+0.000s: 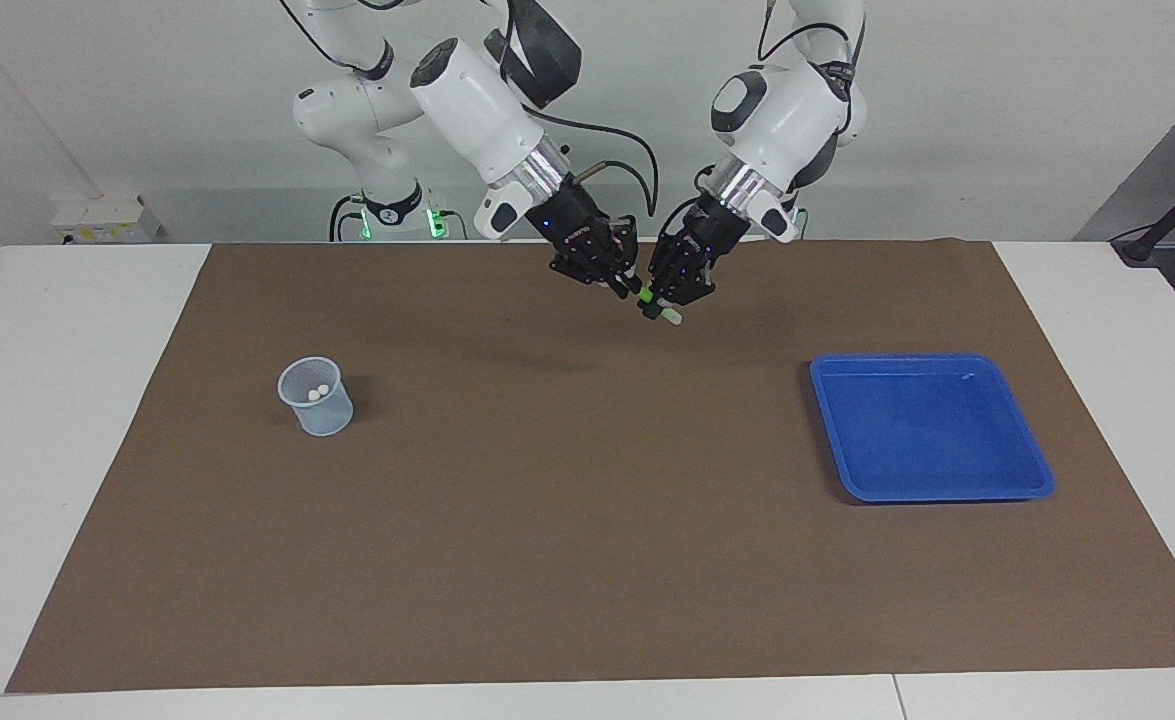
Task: Right arm passes pens to left for tray arrangement
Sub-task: 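Close the left gripper on the green pen and open the right gripper, then move the green pen over the blue tray while the right gripper withdraws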
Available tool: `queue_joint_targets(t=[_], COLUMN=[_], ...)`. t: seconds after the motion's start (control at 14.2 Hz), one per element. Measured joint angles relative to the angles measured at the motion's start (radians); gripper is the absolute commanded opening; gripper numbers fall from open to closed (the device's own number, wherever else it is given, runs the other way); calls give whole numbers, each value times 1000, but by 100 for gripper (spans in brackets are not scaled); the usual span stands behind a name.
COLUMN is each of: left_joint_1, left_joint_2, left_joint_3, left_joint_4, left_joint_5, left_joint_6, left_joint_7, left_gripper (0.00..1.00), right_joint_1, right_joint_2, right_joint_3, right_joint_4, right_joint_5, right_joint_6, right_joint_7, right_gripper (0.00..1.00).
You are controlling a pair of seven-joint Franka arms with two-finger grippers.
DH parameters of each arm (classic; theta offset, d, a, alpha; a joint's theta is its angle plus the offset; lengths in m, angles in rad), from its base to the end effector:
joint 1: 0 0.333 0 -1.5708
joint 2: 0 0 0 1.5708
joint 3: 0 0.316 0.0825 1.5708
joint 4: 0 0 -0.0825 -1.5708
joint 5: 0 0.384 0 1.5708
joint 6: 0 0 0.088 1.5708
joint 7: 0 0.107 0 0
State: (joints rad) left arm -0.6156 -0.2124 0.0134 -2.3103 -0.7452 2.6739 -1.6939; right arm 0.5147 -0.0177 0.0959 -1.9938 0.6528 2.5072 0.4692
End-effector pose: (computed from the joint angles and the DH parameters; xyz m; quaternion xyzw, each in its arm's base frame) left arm 0.4366 -0.2748 0.4886 0.6253 0.6901 -0.1205 0.3438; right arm 0.4873 0.3359 0.5257 -0.9260 0.1341 -0.0846 0.3426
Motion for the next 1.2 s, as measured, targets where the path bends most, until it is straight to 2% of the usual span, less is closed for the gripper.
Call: queue_joint_targets(t=[0.35,0.42,0.49,0.56,0.63,0.99,1.2], left_joint_1=[0,0,0,0,0,0,17], left_joint_2=[0,0,0,0,0,0,0], left_joint_3=[1,1,1,2,3,6,11], left_joint_4=[0,0,0,0,0,0,0], left_joint_5=[0,0,0,0,0,0,0], left_joint_6=[-3,-3,-4,-6,-9,-25,-74], left_joint_7=[0,1,5,9,22,50,163], left_gripper=[0,0,0,0,0,0,0], right_joint_1=[0,0,1,1,1,0,-17], right_joint_2=[0,0,0,0,0,0,-3], right_joint_3=[0,0,0,0,0,-2,-6], right_joint_4=[-1,-1,-1,-1,-2,-1,2], right_joint_5=[0,0,0,1,1,1,-4], right_joint_6=[0,0,0,0,-1,-5,-105], right_joint_7=[0,0,0,1,2,2,-89], right_gripper=[0,5,26,68,100,100,100])
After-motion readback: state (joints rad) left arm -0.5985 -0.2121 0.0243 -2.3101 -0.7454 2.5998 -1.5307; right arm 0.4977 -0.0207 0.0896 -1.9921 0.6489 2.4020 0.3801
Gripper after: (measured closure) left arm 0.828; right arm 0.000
